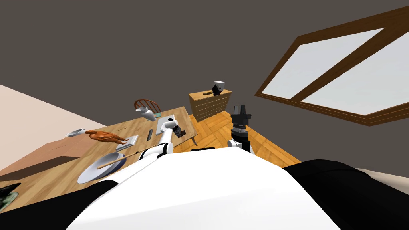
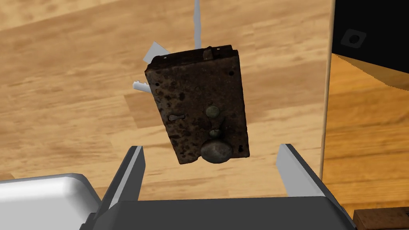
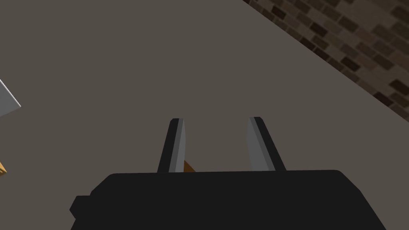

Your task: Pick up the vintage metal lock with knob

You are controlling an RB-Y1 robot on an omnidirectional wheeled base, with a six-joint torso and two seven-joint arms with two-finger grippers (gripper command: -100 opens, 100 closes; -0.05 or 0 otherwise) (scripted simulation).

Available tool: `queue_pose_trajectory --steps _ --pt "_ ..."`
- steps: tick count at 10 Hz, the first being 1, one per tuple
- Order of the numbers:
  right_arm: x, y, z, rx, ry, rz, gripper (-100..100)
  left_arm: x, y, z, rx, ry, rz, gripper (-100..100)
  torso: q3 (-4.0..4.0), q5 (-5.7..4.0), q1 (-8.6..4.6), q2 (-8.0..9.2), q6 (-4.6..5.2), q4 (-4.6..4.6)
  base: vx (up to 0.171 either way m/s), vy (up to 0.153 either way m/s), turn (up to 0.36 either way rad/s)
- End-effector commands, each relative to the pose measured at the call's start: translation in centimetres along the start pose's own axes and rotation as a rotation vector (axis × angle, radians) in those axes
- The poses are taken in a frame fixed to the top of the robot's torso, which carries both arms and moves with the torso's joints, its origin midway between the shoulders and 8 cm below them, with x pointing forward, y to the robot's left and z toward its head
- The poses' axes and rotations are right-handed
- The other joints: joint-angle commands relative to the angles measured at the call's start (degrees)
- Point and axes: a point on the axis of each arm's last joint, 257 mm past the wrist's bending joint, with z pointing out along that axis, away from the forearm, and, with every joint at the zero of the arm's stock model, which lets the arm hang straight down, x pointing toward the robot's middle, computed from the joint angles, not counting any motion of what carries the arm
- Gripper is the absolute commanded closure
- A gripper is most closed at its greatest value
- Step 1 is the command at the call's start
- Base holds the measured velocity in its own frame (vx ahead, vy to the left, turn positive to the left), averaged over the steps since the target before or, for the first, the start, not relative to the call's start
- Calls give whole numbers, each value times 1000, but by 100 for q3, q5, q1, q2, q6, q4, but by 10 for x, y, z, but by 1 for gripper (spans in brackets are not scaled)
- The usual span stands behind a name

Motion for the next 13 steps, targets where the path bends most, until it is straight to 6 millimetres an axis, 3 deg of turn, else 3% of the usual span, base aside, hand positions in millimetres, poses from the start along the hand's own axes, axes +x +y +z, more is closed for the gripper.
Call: queue_pose_trajectory --steps 1,2,6,7,11,12,13 --pt "0 0 0 0 0 0 0 0 0 0 0 0 0 0 0 0 0 0 0 0 0 0 0" --pt "0 0 0 0 0 0 0 1 5 9 1 0 -2 -100 3 -1 -3 4 0 1 17 7 -22" --pt "0 0 0 0 0 0 0 1 11 19 1 0 -4 -100 -1 0 1 -2 0 0 21 13 -11" --pt "0 0 0 0 0 0 0 1 11 20 3 0 -4 100 1 -1 -1 2 0 1 0 0 0" --pt "0 0 0 0 0 0 0 2 13 20 -1 1 -4 100 -13 7 13 -21 5 -5 -1 0 3" --pt "0 0 0 0 0 0 0 2 13 20 -1 1 -4 0 -14 7 13 -22 4 -5 0 0 0" --pt "0 0 0 0 0 0 0 1 5 9 1 0 -2 100 -14 7 13 -23 4 -5 -19 -12 18"
